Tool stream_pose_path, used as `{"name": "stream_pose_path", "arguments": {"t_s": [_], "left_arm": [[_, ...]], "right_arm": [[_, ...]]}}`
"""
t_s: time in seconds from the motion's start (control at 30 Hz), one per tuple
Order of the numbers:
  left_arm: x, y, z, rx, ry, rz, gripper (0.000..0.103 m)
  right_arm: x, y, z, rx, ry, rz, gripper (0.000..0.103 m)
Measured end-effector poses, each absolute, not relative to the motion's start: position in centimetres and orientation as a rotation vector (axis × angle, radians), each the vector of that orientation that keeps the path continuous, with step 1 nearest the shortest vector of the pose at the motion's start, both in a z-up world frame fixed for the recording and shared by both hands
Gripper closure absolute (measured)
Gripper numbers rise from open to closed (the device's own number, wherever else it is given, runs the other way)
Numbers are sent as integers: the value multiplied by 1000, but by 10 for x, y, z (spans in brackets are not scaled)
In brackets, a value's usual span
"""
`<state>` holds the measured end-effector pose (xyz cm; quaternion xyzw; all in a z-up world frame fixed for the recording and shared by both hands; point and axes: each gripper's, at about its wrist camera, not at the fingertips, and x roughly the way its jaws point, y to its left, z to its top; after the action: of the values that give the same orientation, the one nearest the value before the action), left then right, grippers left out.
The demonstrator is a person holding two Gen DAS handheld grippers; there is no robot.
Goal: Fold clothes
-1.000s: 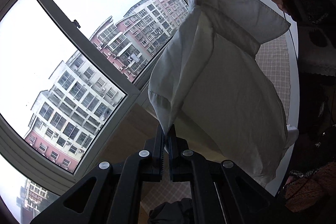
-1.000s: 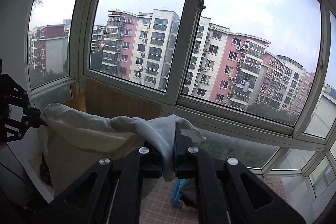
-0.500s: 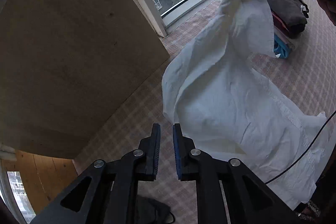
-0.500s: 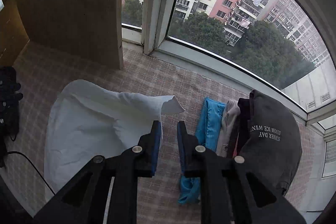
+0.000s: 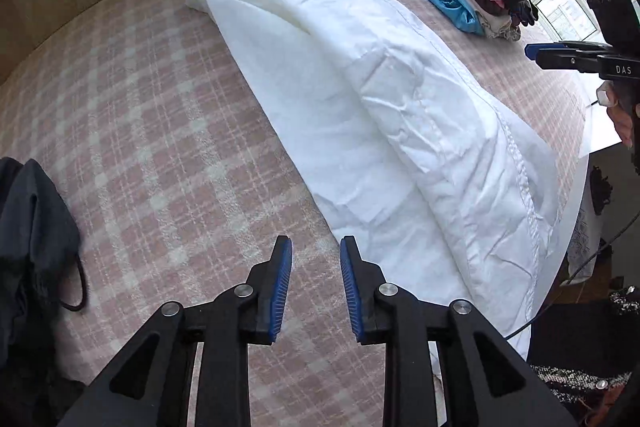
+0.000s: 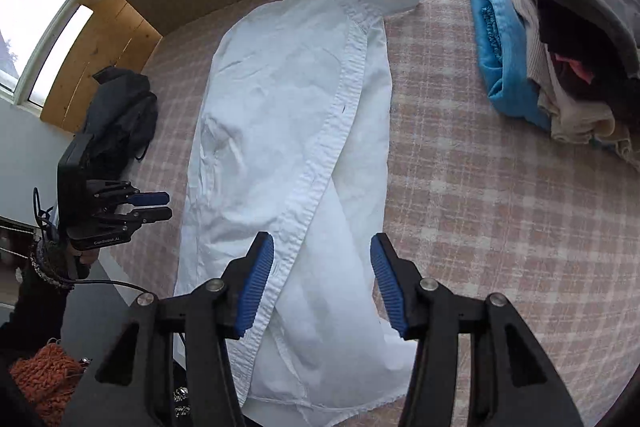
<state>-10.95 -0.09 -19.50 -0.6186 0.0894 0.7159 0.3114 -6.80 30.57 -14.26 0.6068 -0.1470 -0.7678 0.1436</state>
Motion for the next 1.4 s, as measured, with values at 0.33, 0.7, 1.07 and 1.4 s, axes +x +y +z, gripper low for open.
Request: {"name": "stream_pose_path", "arguments": {"t_s": [0.33,0.7,1.07,1.4], "left_arm": [[-72,30,-211,-1595,65,1908,72],[-75,31,-192,-1555,33,1913,102],[-101,-53,-144,-1532,204,2121,103],[-141,-148,-145,-1678,448,2402,78]], "right_arm": [[13,252,-181,1749,-526,-2057,53],[24,208,-210,1775,-391,-2022,53],[22,234,-212,1802,-485,-2064,70],[19,224,-212,1860,-428,-2032,67]]}}
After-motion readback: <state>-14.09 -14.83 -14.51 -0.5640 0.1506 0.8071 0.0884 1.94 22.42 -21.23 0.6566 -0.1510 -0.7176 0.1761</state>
